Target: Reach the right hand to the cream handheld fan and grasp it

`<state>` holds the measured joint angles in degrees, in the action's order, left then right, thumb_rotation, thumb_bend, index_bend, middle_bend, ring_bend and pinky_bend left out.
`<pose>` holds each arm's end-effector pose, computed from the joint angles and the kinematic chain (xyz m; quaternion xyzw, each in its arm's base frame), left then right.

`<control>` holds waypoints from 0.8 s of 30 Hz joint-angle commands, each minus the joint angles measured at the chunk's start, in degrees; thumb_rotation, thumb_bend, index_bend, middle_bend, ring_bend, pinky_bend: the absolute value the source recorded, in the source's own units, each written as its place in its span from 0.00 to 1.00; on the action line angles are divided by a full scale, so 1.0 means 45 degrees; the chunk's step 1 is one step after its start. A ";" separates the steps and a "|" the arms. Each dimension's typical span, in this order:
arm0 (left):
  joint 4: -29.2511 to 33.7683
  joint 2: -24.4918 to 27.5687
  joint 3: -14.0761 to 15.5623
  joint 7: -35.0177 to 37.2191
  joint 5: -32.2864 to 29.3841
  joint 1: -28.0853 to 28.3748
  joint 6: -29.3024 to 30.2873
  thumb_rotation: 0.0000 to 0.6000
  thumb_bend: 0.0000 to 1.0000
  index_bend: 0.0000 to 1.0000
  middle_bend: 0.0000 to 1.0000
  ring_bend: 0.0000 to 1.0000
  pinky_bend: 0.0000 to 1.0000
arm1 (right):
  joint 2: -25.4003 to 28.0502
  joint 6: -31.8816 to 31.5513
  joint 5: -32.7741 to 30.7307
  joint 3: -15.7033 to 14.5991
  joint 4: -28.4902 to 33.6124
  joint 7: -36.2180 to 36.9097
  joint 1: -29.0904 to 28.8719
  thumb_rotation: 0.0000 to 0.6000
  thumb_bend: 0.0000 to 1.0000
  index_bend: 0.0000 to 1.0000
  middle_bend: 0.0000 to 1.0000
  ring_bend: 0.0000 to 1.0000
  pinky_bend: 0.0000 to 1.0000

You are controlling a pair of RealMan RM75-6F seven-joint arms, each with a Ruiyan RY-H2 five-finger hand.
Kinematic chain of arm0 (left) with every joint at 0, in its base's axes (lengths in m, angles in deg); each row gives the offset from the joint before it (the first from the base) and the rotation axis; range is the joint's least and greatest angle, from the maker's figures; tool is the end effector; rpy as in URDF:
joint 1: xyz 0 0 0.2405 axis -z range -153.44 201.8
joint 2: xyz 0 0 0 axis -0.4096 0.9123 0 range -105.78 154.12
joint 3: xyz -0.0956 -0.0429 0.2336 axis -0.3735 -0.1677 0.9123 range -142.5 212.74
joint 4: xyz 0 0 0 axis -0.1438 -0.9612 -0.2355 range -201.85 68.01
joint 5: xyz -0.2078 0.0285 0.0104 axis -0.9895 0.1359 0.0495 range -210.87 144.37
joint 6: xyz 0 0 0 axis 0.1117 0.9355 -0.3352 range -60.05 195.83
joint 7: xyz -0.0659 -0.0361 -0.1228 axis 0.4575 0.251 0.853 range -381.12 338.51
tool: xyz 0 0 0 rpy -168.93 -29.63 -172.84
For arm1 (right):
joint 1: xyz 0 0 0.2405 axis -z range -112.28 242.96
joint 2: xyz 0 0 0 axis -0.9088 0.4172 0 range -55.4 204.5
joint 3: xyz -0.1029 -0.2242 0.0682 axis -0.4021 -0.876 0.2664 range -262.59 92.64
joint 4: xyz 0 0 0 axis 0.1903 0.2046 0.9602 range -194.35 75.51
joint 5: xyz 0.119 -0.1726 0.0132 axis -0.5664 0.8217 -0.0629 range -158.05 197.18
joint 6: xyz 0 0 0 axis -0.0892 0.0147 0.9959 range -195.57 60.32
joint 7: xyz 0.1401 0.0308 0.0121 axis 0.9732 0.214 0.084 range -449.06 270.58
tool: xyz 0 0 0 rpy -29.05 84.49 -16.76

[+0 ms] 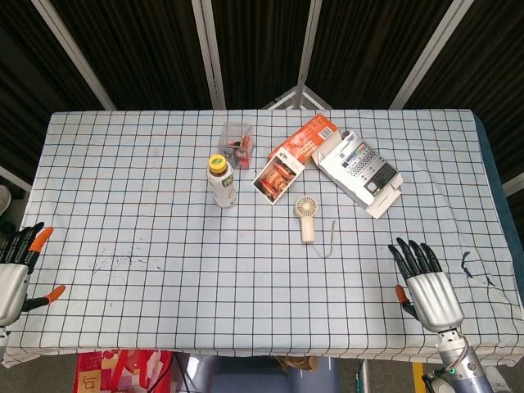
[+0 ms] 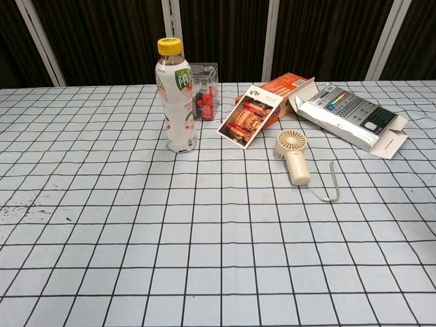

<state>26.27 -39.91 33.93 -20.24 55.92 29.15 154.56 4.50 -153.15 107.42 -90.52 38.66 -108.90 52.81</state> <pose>-0.3012 0.1749 0.1546 -0.6054 -0.3850 -0.4084 0.5643 -0.2623 -0.1828 0.1003 0.6884 -0.3247 0.3516 0.5450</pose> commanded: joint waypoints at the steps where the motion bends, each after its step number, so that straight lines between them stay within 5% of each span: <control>1: -0.0015 -0.0013 0.0024 -0.0041 0.0059 0.0013 -0.0002 1.00 0.02 0.00 0.00 0.00 0.00 | -0.0013 0.0061 0.0020 0.0019 0.0013 -0.0032 0.0046 1.00 0.49 0.00 0.02 0.00 0.09; 6: 0.0086 -0.0004 0.0027 -0.0069 0.0088 -0.0001 0.0040 1.00 0.02 0.00 0.00 0.00 0.00 | -0.0048 0.0161 0.0118 0.0154 0.0031 0.0034 0.0051 1.00 0.49 0.00 0.01 0.00 0.09; 8: 0.0077 -0.0012 0.0068 -0.0114 0.0166 -0.0015 0.0069 1.00 0.02 0.00 0.00 0.00 0.00 | -0.0080 0.0316 0.0045 0.0267 0.0079 0.0089 -0.0012 1.00 0.49 0.00 0.02 0.04 0.18; 10: 0.0087 -0.0005 0.0088 -0.0093 0.0185 -0.0016 0.0058 1.00 0.02 0.00 0.00 0.00 0.00 | -0.0153 0.0601 -0.0213 0.0605 0.0309 0.0270 -0.0216 1.00 0.49 0.00 0.19 0.28 0.47; 11: 0.0086 -0.0005 0.0077 -0.0081 0.0180 -0.0013 0.0063 1.00 0.02 0.00 0.00 0.00 0.00 | -0.0178 0.0648 -0.0271 0.0705 0.0362 0.0302 -0.0271 1.00 0.49 0.00 0.35 0.48 0.66; 14: 0.0070 -0.0030 0.0017 0.0076 0.0145 0.0009 0.0082 1.00 0.02 0.00 0.00 0.00 0.00 | -0.0431 0.1120 -0.0916 0.1450 0.0638 0.0129 -0.0726 1.00 0.49 0.00 0.63 0.76 0.88; 18: 0.0040 -0.0006 0.0037 0.0204 0.0181 0.0022 0.0059 1.00 0.02 0.00 0.00 0.00 0.00 | -0.1128 0.2576 -0.2516 0.2431 0.0913 -0.0730 -0.1698 1.00 0.57 0.00 0.76 0.88 0.98; 24: -0.0010 0.0016 0.0058 0.0230 0.0241 0.0038 0.0050 1.00 0.02 0.00 0.00 0.00 0.00 | -0.2414 0.4481 -0.4845 0.3171 0.0682 -0.1900 -0.2905 1.00 0.68 0.00 0.79 0.91 1.00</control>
<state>26.21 -39.85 34.15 -19.35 57.07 29.30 154.91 -3.07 -137.23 90.58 -78.44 42.16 -114.35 42.89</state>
